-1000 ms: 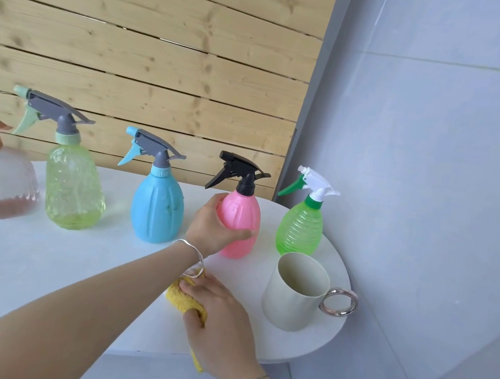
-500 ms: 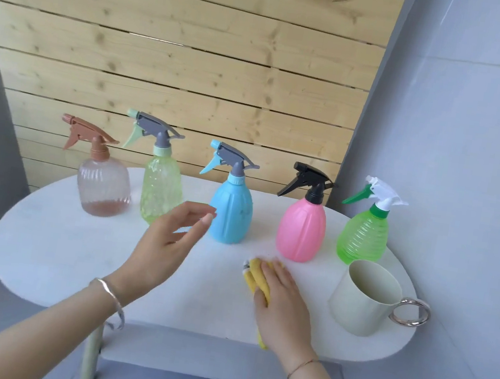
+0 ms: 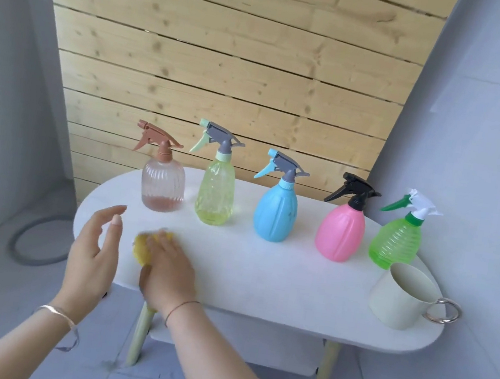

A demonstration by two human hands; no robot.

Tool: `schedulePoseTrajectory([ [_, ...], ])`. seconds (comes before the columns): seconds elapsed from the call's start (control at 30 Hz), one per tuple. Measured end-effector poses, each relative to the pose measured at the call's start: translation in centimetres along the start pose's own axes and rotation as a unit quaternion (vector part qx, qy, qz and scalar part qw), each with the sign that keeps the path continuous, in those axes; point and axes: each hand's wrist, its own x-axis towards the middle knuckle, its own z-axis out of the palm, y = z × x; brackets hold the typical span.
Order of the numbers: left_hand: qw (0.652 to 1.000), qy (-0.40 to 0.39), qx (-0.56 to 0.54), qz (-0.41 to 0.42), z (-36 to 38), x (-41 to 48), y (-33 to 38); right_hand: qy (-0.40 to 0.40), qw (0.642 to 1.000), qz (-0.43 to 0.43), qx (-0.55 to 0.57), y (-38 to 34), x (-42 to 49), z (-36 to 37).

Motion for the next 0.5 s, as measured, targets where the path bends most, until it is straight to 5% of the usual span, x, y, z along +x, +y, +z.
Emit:
schedulePoseTrajectory([
  [0.23,1.000,0.009,-0.019,-0.004,0.1,-1.9,0.6,-0.005,0.999,-0.046,-0.009,4.0,-6.6,-3.2],
  [0.5,0.996,-0.085,0.023,0.017,2.8,-4.9,1.4,0.111,0.975,0.180,-0.062,17.1,-15.6,-12.2],
])
